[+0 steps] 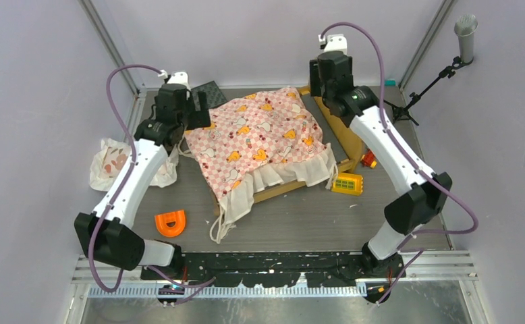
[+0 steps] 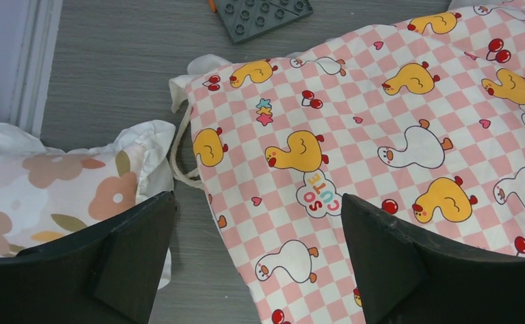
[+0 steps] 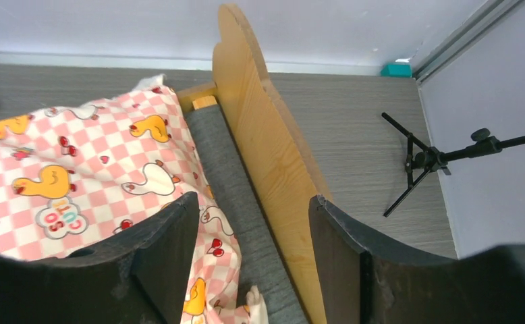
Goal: Set up the pet bed
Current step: Adjust the mattress on the bed frame.
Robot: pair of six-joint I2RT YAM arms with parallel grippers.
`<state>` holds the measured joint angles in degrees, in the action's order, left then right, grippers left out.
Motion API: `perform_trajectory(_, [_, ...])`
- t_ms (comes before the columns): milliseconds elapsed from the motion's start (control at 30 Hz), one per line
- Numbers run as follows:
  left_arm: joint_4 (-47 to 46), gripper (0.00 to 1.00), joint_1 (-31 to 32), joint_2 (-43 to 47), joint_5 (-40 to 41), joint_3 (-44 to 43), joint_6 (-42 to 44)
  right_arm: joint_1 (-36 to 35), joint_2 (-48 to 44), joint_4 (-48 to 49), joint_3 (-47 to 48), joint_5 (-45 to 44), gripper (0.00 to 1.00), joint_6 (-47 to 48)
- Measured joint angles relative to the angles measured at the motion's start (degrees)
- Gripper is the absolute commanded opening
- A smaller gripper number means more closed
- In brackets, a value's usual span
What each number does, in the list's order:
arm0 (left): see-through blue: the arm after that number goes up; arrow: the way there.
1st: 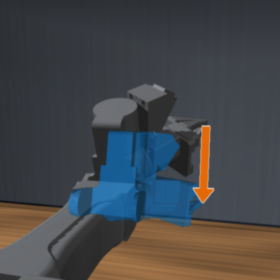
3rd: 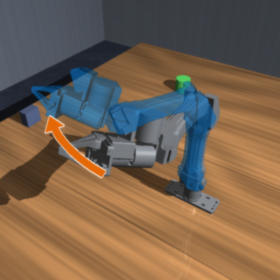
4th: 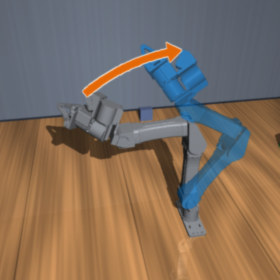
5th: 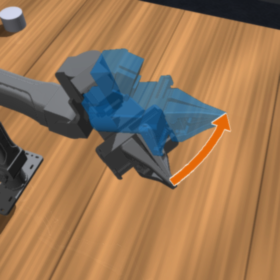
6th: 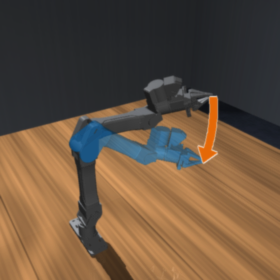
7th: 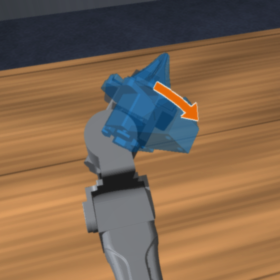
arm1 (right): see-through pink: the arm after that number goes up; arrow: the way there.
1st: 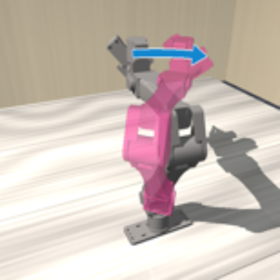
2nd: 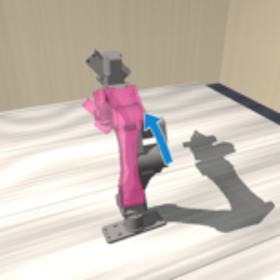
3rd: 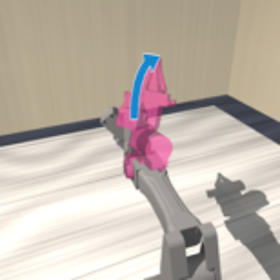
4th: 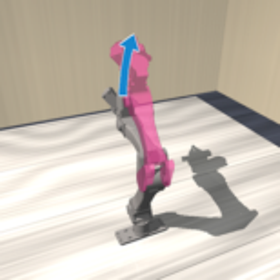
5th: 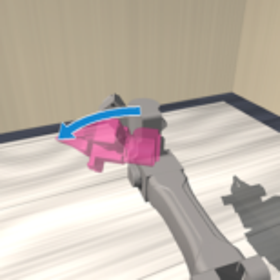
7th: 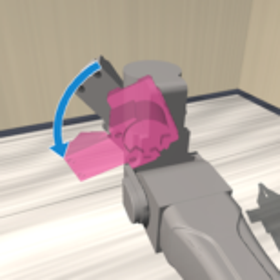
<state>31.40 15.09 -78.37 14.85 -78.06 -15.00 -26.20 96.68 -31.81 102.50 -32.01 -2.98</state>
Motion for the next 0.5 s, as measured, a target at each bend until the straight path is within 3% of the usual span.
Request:
perform_trajectory(233, [3.45, 0.93, 0.0, 4.96, -0.57, 0.0, -0.07, -0.07, -6.86, -2.6, 0.68, 4.48, 0.75, -0.68])
perform_trajectory(500, [7.63, 0.92, 0.0, 11.26, -5.9, 2.45, -0.11, -0.04, 4.74, -8.13, 5.9, 9.79, 0.77, -0.94])
